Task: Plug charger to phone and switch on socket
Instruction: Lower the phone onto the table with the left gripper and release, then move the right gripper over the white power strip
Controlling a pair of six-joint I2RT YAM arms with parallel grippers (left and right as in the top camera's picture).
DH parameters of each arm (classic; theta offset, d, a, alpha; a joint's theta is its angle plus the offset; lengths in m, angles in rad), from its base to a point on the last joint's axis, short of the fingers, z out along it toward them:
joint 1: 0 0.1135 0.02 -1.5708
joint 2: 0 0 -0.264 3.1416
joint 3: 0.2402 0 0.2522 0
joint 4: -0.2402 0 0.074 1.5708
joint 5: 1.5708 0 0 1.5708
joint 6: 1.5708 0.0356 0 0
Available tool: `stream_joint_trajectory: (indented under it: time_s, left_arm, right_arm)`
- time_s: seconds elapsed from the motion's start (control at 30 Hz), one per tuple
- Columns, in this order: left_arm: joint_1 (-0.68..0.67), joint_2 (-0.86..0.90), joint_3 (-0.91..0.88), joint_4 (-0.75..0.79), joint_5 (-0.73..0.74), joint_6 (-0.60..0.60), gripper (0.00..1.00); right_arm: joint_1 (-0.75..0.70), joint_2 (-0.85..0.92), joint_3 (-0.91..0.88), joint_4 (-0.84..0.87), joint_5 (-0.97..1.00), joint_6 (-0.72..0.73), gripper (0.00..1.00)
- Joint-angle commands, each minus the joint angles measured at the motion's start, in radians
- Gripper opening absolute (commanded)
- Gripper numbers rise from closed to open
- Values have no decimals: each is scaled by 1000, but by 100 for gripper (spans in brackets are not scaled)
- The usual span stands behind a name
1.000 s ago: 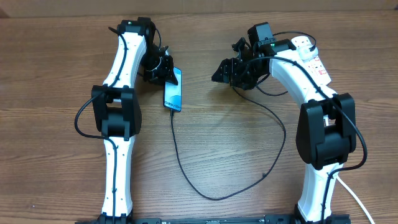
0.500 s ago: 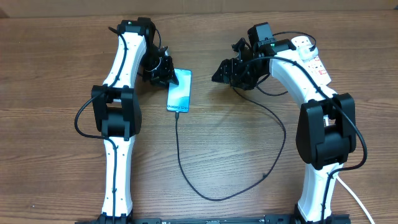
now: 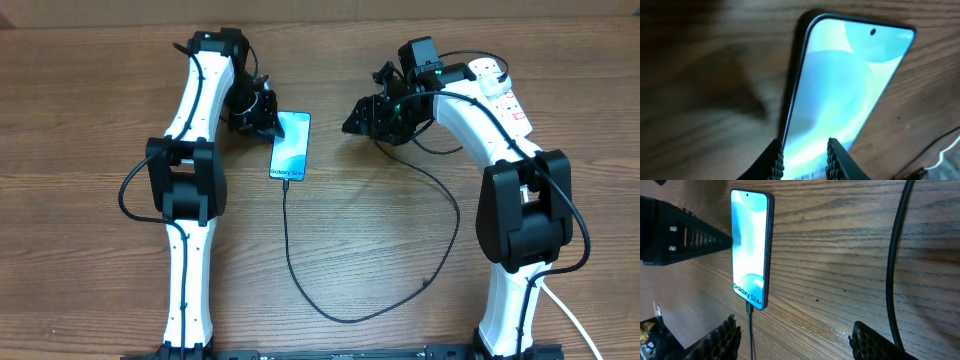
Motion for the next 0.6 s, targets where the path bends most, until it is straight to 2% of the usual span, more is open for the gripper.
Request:
stream_joint_trajectory:
  time_s: [0.0, 0.23, 0.37, 0.57]
  left_arm:
    - [59, -30, 125, -56, 5, -29, 24]
    - [106, -108, 339, -166, 1, -27, 26]
    - [106, -216, 381, -166, -13, -29, 28]
    - [106, -397, 384, -166, -116, -52, 31]
  right_arm:
    - [3, -71, 61, -24, 8, -32, 69]
    - [-5, -205, 95, -76, 18, -43, 70]
    - [-24, -294, 95, -130, 76, -53, 73]
    - [-114, -420, 95, -214, 123, -52, 75]
